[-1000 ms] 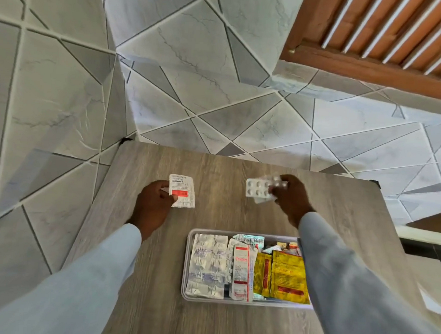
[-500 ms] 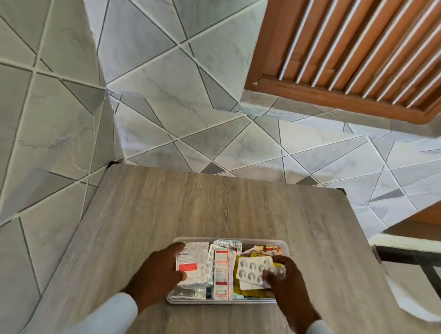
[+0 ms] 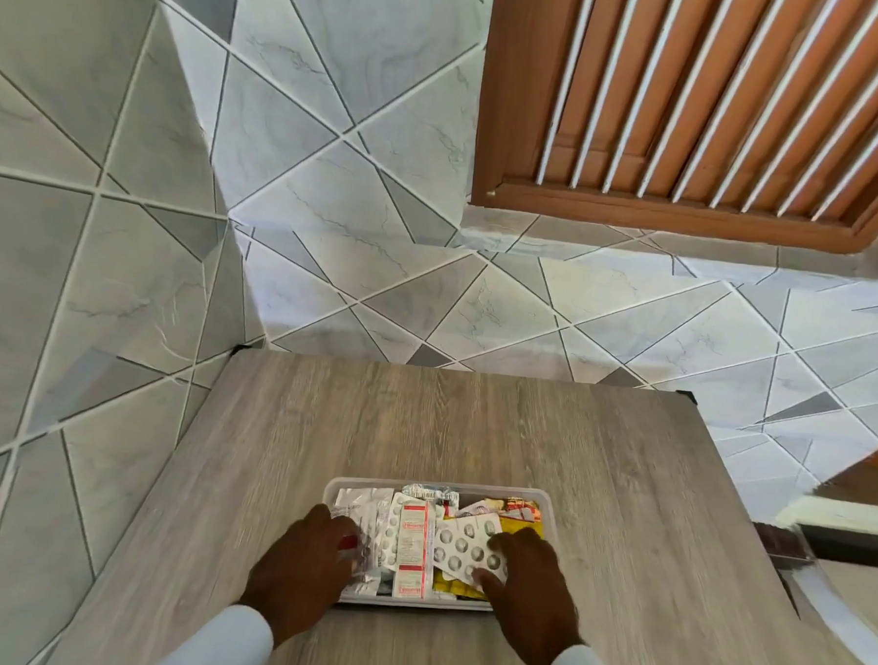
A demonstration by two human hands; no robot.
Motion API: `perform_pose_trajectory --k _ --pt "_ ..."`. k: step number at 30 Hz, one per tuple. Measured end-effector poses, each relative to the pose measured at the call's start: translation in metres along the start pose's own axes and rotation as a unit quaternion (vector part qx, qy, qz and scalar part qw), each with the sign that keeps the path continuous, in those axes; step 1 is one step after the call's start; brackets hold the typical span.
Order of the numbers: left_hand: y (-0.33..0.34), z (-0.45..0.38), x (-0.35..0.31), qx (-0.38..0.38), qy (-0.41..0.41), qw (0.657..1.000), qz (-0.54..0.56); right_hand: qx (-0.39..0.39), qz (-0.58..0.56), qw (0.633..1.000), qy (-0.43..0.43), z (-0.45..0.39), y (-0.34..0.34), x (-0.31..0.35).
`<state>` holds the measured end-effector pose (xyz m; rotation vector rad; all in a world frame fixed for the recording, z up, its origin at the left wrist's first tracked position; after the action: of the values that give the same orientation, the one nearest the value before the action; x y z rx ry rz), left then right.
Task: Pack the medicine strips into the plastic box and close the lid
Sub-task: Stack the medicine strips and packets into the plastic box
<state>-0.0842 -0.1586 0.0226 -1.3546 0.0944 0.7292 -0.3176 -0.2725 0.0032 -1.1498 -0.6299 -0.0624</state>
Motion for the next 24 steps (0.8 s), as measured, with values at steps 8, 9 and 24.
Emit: perform_pose_trajectory --k 8,9,24 --pt "-0.016 0.003 0.022 -0.108 -0.096 0.984 0.106 -0.149 -0.129 0.978 0.075 -0.005 -0.053 -0.047" --pt "-0.016 0.005 0.028 -0.107 -0.124 0.979 0.125 -0.145 -0.129 0.977 0.092 -0.006 -0.056 -0.057" --pt "0.008 0.010 0.028 -0.059 -0.235 0.887 0.392 -0.065 -0.044 0.993 0.088 -0.015 -0.063 -0.069"
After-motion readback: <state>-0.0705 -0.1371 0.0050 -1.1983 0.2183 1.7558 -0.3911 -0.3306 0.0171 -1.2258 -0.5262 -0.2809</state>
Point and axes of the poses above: each hand's wrist, its own z-axis away from the middle knuckle, its own y-axis out of the palm, x = y × z, the point moved 9 cm from there along -z, towards the middle knuckle, and after that the axes turned 1 degree about x, right-handed, at the moved point
